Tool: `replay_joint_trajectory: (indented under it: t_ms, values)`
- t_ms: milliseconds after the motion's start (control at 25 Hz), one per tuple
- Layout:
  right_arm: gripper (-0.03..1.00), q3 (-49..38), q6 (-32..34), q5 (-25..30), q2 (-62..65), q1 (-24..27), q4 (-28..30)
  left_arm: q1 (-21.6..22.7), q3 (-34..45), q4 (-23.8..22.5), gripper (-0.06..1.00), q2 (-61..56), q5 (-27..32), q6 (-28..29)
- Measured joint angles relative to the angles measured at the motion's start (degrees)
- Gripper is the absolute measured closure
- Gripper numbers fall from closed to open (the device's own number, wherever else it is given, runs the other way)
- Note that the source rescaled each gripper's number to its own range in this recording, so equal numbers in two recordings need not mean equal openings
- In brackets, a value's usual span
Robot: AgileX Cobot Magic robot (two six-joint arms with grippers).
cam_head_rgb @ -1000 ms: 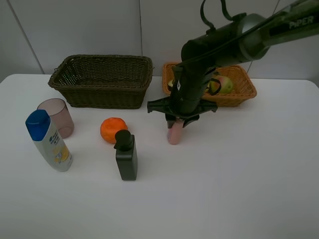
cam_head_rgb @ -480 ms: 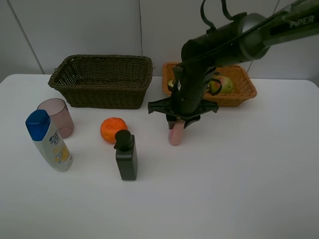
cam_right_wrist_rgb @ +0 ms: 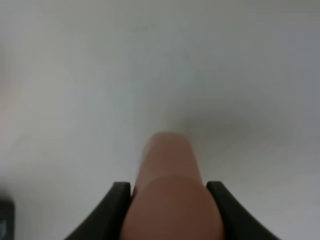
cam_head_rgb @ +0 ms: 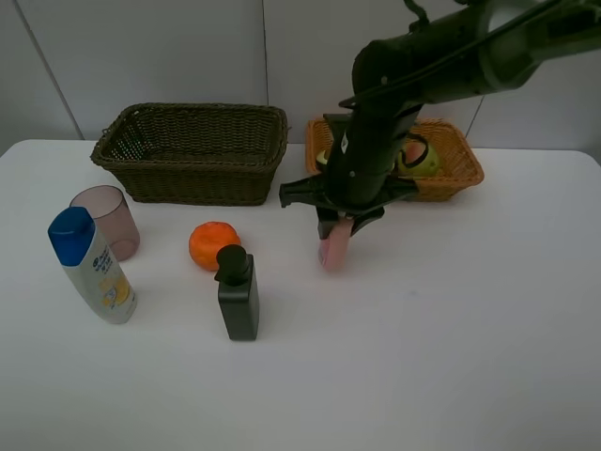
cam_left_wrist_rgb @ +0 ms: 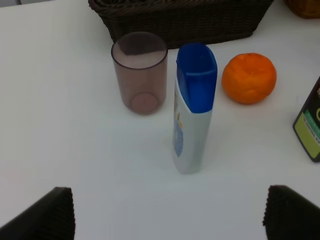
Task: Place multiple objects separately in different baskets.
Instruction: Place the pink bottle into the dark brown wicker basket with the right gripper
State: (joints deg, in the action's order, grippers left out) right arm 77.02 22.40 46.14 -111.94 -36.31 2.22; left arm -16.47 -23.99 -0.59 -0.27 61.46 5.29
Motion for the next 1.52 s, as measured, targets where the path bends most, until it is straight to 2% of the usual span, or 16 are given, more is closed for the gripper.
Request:
replay_joint_trajectory:
  t_ms: [320, 560, 880, 1240, 1520]
  values:
    - [0.96, 7.85, -7.31, 8.53, 1.67, 0.00, -3.00, 0.00, 0.00, 0.00, -0.05, 0.00, 0.00, 0.00]
    - [0.97, 14.42, -13.72, 8.83, 1.81, 0.00, -7.05, 0.00, 0.00, 0.00, -0.05, 0.00, 0.00, 0.00]
    - [0.97, 18.38, -23.97, -1.55, 1.81, 0.00, -14.39, 0.00, 0.00, 0.00, -0.05, 0.00, 0.00, 0.00]
    - [0.97, 23.25, -26.22, -12.00, -3.03, 0.00, -15.06, 0.00, 0.00, 0.00, -0.05, 0.00, 0.00, 0.00]
    - [0.97, 29.02, -27.61, -17.16, -10.99, 0.00, -15.06, 0.00, 0.00, 0.00, -0.05, 0.00, 0.00, 0.00]
